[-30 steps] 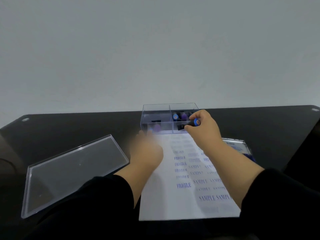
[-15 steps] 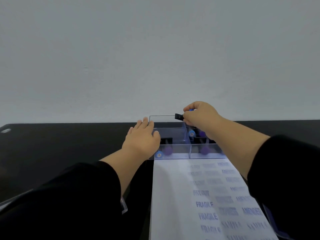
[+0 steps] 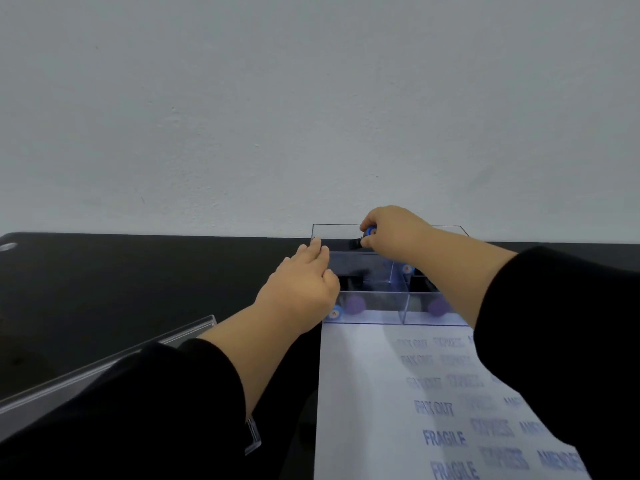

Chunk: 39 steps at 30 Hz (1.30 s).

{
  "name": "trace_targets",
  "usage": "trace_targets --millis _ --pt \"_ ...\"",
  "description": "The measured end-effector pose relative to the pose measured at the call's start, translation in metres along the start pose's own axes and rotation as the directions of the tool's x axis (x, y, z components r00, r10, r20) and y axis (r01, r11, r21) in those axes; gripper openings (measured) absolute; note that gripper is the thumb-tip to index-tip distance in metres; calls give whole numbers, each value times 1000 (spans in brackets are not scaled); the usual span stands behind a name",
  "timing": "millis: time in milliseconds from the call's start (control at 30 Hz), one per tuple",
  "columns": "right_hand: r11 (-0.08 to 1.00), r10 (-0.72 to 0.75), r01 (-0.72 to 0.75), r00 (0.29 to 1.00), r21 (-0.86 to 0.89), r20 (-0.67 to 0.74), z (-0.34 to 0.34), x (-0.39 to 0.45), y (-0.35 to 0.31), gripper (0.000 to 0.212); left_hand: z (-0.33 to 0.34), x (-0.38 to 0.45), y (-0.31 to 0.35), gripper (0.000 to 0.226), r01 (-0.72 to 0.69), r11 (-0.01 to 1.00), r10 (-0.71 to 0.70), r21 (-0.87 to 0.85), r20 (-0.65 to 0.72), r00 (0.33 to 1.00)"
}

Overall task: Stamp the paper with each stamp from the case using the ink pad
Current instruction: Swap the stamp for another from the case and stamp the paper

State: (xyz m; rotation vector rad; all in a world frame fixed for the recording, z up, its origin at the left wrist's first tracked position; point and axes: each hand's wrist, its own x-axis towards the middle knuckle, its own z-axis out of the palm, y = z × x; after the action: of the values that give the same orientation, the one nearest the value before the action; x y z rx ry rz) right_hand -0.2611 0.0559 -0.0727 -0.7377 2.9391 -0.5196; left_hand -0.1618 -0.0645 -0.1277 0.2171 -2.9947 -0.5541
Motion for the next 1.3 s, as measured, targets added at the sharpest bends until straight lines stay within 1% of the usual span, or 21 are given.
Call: trace_targets --millis 200,400,467,533,567,600,633,733,767,1000,1133,1200,1300 --pt "978 76 -64 996 -197 54 12 20 -2 36 3 -1 -2 50 -4 1000 4 -29 -18 1000" --pt "952 113 -84 990 -295 83 11 32 -4 36 1 -3 -1 50 -34 999 34 -1 -29 999" --pt "935 107 -70 990 -348 87 7 31 -7 30 1 -3 -2 50 -36 999 36 4 -32 999" --pt "905 82 -47 995 -423 65 6 30 -7 9 2 -3 -2 50 -32 999 32 1 -35 999" --pt "888 61 -32 997 -459 49 5 30 -7 7 3 -3 -2 50 -32 999 32 -1 -38 999" --pt "871 48 -22 998 -491 39 5 30 -8 10 3 -3 -2 50 -31 1000 31 -1 -40 999" --pt "860 48 -12 997 -511 57 4 29 -9 8 3 -3 -2 50 -30 1000 29 -1 -42 999" --pt "855 114 -21 982 -518 148 1 30 -11 39 3 -2 -1 50 -31 1000 31 3 -34 999" --pt "853 118 -12 978 -521 170 -1 30 -11 44 3 -2 -1 50 -31 1000 31 2 -33 999" --pt "849 85 61 965 -525 249 -4 29 -10 44 3 -1 -2 50 -30 1000 30 3 -37 999" --pt "843 84 127 929 -523 362 -4 33 -9 47 2 -1 -1 50 -38 999 39 19 -41 998" --pt "851 92 142 908 -505 410 -3 35 -7 44 3 -1 -2 50 -39 999 41 33 -39 998" --pt "855 67 169 901 -491 428 -3 36 -3 44 3 -1 -1 50 -33 999 34 21 -38 999"
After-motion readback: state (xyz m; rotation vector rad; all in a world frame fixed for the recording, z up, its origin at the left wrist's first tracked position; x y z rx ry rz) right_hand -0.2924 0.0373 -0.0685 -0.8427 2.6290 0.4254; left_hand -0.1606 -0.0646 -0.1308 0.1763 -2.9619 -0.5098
